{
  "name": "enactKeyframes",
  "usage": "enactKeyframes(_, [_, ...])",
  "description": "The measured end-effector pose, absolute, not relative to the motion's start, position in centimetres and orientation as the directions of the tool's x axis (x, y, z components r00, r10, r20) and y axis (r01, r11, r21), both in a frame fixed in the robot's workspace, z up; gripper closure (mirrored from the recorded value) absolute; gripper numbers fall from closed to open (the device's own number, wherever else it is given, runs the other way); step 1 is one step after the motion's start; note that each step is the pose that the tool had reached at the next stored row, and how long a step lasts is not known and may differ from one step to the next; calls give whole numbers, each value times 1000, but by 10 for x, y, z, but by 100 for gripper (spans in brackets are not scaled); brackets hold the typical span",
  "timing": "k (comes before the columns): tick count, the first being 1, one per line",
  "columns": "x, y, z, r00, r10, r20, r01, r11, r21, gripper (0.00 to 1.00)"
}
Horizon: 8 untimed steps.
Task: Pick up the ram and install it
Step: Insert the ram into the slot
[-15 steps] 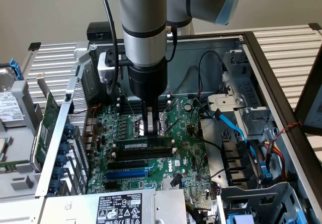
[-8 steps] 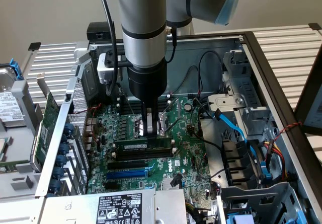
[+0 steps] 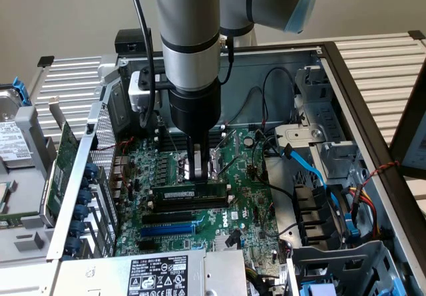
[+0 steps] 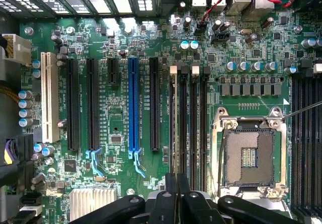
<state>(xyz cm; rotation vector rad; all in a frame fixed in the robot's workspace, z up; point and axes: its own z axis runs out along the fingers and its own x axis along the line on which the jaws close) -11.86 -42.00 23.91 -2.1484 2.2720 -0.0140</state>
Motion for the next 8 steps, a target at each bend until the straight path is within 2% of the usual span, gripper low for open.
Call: enactKeyframes(8, [-119,-420,237,-56,-998,-5,-998,56,-16,88])
